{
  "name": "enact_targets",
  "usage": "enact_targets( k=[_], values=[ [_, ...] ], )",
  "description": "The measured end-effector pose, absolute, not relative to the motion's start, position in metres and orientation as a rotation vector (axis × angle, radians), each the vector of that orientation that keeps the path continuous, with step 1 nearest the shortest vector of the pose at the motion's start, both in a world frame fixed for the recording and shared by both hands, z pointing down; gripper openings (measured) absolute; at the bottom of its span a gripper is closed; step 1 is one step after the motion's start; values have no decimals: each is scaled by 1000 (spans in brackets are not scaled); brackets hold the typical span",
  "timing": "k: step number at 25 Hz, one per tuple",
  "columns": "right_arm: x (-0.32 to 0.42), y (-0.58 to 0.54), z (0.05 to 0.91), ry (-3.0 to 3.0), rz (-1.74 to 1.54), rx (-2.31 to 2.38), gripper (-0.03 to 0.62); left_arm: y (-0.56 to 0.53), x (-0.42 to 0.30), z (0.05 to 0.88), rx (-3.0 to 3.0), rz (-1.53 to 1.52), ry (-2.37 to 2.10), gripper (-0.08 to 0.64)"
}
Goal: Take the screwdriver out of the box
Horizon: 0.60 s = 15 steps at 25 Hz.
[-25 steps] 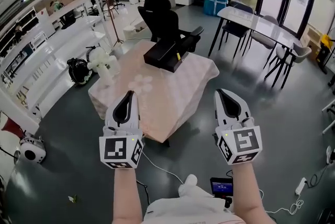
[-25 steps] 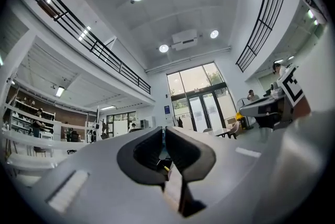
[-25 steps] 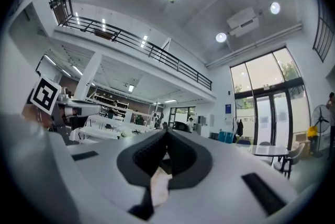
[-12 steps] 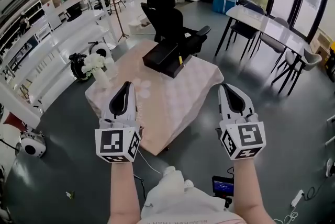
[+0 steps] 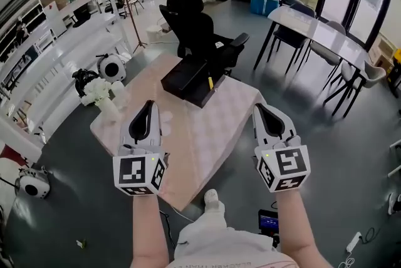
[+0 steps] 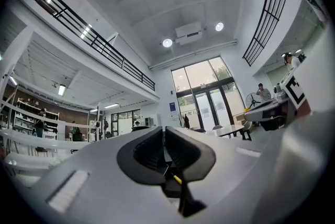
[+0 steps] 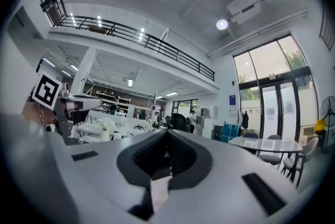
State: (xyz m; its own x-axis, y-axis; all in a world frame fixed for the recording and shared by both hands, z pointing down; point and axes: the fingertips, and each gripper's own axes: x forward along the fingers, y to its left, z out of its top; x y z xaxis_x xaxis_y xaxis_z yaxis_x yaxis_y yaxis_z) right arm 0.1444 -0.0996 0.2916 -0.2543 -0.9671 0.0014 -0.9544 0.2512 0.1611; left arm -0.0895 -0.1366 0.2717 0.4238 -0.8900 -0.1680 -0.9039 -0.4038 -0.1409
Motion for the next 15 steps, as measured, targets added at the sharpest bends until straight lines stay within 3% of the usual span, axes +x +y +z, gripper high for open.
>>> enact_targets(
  k=[15],
  values=[
    [136, -289, 318, -2418, -34, 1757, 11, -303, -82, 306, -2538, 41, 1606, 9]
  ],
)
